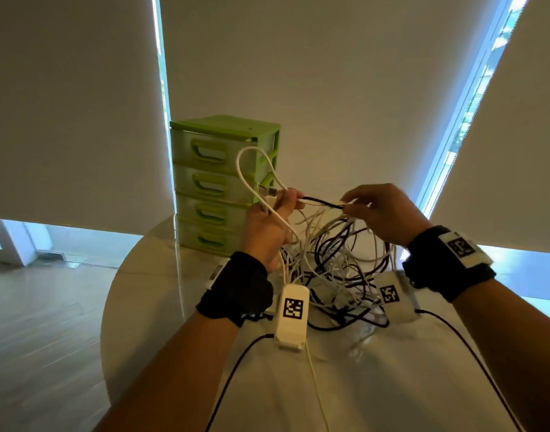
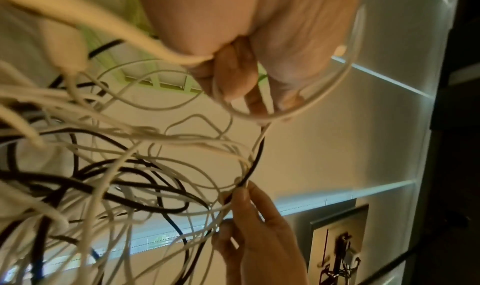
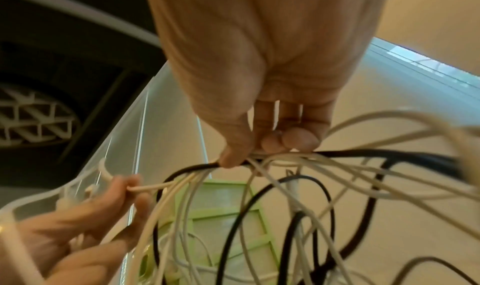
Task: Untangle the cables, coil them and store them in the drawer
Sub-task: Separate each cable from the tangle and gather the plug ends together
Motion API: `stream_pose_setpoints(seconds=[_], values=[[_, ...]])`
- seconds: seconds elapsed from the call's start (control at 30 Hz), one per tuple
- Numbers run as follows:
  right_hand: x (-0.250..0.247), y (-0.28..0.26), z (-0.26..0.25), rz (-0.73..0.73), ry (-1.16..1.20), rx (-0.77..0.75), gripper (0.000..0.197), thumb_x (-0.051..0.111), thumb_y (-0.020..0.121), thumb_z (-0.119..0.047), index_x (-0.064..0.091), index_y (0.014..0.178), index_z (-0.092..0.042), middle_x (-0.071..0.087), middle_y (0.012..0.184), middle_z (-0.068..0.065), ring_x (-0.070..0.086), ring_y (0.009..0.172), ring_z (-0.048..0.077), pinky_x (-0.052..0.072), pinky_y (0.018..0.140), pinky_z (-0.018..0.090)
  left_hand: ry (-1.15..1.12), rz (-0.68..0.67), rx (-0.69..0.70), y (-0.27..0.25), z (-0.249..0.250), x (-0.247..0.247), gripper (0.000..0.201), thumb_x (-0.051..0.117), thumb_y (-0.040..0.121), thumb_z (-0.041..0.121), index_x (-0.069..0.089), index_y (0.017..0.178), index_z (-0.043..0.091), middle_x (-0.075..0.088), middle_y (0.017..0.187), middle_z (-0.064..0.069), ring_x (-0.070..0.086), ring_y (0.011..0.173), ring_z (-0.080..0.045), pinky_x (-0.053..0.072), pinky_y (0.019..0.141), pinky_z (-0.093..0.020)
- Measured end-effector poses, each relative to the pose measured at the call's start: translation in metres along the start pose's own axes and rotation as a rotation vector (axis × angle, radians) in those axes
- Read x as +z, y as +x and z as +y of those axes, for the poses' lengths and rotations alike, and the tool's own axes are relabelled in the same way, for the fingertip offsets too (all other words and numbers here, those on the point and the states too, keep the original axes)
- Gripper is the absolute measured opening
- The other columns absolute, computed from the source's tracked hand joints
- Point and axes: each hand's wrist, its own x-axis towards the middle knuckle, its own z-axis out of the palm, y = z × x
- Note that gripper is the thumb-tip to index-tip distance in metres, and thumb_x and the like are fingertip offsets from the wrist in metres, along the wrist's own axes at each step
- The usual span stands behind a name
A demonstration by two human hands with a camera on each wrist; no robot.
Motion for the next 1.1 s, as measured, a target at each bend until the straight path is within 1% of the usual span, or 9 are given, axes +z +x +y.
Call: stream_pose_setpoints(seconds=[0.13,0.33,0.43,0.53,0.7,0.87,0.93,1.03,1.1], values=[[0.001,0.017,0.003,0.149,-0.089,0.036,0.013,0.061,0.092,-0.021,0.073,0.097,-0.017,0.066,0.086,-0.001,0.058,0.077,0.012,0.041,0.07,0.016,-0.157,0.149,-0.012,0.005,0.006,-0.003,0.022,0.052,0.098,0.023,0.065,0.08,0.019,0.065,0.069,0.004,0.032,0.033,-0.001,0.029,0.033,-0.013],[-0.027,0.022,0.044,0.196,-0.105,0.467,0.019,0.066,0.086,-0.012,0.07,0.105,-0.009,0.068,0.102,0.015,0.064,0.091,0.025,0.048,0.084,0.027,-0.226,0.231,0.041,0.022,0.014,-0.03,0.025,0.052,0.098,0.028,0.067,0.078,0.023,0.064,0.066,0.009,0.033,0.034,0.0,0.026,0.033,-0.012],[-0.015,0.014,0.008,0.216,-0.112,0.181,0.042,0.068,0.086,-0.017,0.057,0.126,-0.023,0.054,0.116,0.005,0.056,0.093,0.02,0.044,0.083,0.027,-0.126,0.151,0.03,0.016,0.01,-0.019,0.02,0.053,0.097,0.026,0.066,0.082,0.023,0.066,0.08,0.002,0.035,0.038,0.001,0.027,0.034,-0.011],[0.004,0.007,-0.04,0.023,0.016,-0.126,0.032,0.067,0.087,-0.028,0.061,0.119,-0.03,0.06,0.096,-0.007,0.059,0.08,0.009,0.047,0.074,0.022,-0.21,-0.022,0.016,0.008,0.013,-0.009,0.02,0.051,0.097,0.022,0.065,0.082,0.019,0.067,0.074,0.003,0.027,0.034,0.0,0.024,0.034,-0.013],[0.011,0.011,-0.047,-0.078,-0.105,-0.107,0.02,0.055,0.095,-0.03,0.071,0.095,-0.017,0.063,0.075,-0.002,0.057,0.068,0.015,0.05,0.068,0.032,-0.346,-0.161,0.084,0.006,0.016,-0.011,0.017,0.058,0.081,0.03,0.073,0.079,0.026,0.069,0.076,0.003,0.026,0.036,0.0,0.024,0.034,-0.014],[-0.011,0.002,-0.054,-0.227,0.148,-0.015,0.025,0.052,0.097,-0.026,0.068,0.079,-0.018,0.056,0.06,-0.005,0.05,0.055,0.006,0.043,0.055,0.021,0.036,-0.195,0.113,0.002,0.006,0.002,0.025,0.074,0.079,0.01,0.073,0.1,0.024,0.068,0.08,0.009,0.052,0.05,-0.003,0.042,0.049,-0.015],[-0.02,-0.002,-0.061,-0.25,0.357,0.024,0.026,0.05,0.097,-0.02,0.07,0.085,-0.009,0.056,0.06,-0.003,0.048,0.055,0.008,0.042,0.054,0.021,0.151,-0.202,0.194,0.001,0.004,0.01,0.017,0.077,0.073,0.007,0.076,0.086,0.018,0.069,0.08,0.005,0.064,0.071,-0.003,0.05,0.066,-0.018],[-0.027,-0.006,-0.066,-0.251,0.539,-0.036,0.023,0.051,0.097,-0.016,0.073,0.093,-0.008,0.054,0.059,0.003,0.044,0.055,0.013,0.039,0.051,0.021,0.276,-0.206,0.223,-0.005,0.002,0.022,0.003,0.07,0.082,-0.002,0.068,0.082,-0.003,0.064,0.071,-0.004,0.06,0.061,0.004,0.046,0.061,-0.013],[-0.025,-0.007,-0.068,-0.301,0.539,-0.106,0.022,0.053,0.095,-0.018,0.074,0.099,-0.013,0.052,0.062,0.01,0.039,0.055,0.018,0.036,0.05,0.022,0.296,-0.151,0.255,-0.006,-0.001,0.025,0.003,0.067,0.086,0.002,0.07,0.085,0.004,0.065,0.071,-0.002,0.059,0.062,0.005,0.045,0.063,-0.015]])
